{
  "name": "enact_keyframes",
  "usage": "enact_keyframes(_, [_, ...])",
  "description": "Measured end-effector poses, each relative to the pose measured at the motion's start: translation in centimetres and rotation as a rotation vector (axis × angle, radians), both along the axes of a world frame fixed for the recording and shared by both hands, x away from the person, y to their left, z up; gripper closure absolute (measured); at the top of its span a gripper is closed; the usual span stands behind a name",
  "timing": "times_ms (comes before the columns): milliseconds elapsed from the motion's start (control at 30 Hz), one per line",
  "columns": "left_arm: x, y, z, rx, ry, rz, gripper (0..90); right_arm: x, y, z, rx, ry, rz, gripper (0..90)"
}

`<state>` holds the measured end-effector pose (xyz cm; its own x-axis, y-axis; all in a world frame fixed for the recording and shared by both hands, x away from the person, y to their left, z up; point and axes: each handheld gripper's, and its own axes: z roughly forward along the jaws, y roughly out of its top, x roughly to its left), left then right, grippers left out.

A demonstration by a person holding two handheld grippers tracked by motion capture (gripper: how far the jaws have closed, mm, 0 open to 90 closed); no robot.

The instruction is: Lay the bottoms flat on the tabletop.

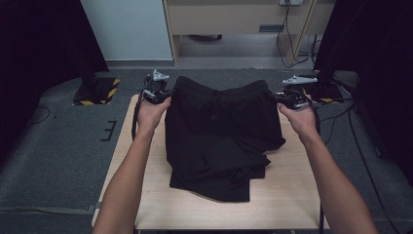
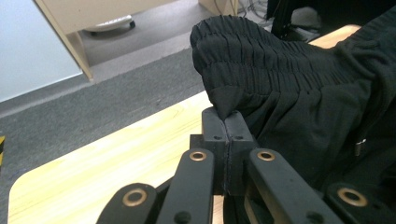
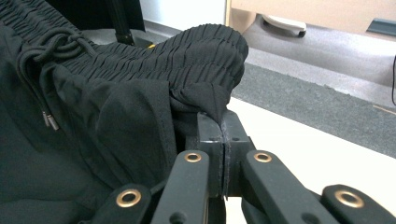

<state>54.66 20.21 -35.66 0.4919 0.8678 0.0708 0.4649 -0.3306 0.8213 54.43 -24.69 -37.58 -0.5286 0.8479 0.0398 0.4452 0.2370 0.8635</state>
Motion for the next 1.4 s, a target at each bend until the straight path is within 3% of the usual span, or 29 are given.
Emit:
enact_keyframes(300, [2.3,0.3,-1.3,0.027,0.031,0.018,89.9,2.8,0.8,-1.2,-0.007,0.035,-0.005,89.4])
enact_keyframes(433, [4.6,0.2,-1.6,0.033,0.042,0.027,89.9,5.3,1.2,-1.7,-0.007,0.072,-0.035,89.4])
enact_keyframes(533, [5.7,0.0,-1.7,0.041,0.058,0.042,89.8,6.2,1.5,-1.6,-0.004,0.076,-0.047,89.3])
enact_keyframes(567, [6.6,-0.1,-2.1,0.054,0.077,0.084,85.0,7.1,1.7,-1.7,-0.007,0.091,-0.088,80.6])
enact_keyframes(633, [7.3,-0.1,-2.9,0.056,0.127,0.146,60.4,7.9,2.2,-2.2,-0.012,0.120,-0.168,50.7])
enact_keyframes(667, [7.4,0.1,-3.2,0.062,0.134,0.159,52.6,8.3,2.3,-2.5,0.001,0.148,-0.177,39.2])
enact_keyframes(700, [7.4,0.1,-3.2,0.062,0.134,0.159,51.0,8.3,2.3,-2.5,0.001,0.148,-0.177,39.2])
enact_keyframes(733, [7.1,0.4,-3.5,0.056,0.130,0.163,50.9,8.2,2.7,-3.0,-0.019,0.178,-0.189,29.5])
enact_keyframes(800, [6.8,0.6,-3.6,0.061,0.126,0.160,48.7,8.0,2.8,-3.1,-0.029,0.178,-0.178,30.0])
enact_keyframes(967, [4.5,1.2,-4.1,0.066,0.122,0.157,46.5,6.5,2.9,-3.9,-0.040,0.180,-0.140,28.3])
enact_keyframes(1100, [2.5,1.1,-4.1,0.051,0.112,0.140,43.8,4.7,3.0,-4.4,-0.047,0.201,-0.124,26.3])
enact_keyframes(1133, [1.4,0.9,-3.9,0.051,0.104,0.135,43.4,3.7,3.1,-4.4,-0.053,0.197,-0.113,26.3])
enact_keyframes(1200, [0.8,0.8,-3.8,0.049,0.102,0.130,43.4,3.3,3.0,-4.4,-0.053,0.194,-0.110,26.3])
enact_keyframes(1400, [-2.8,-0.4,-3.2,0.036,0.066,0.096,42.9,-0.3,2.6,-4.0,-0.039,0.176,-0.088,27.2])
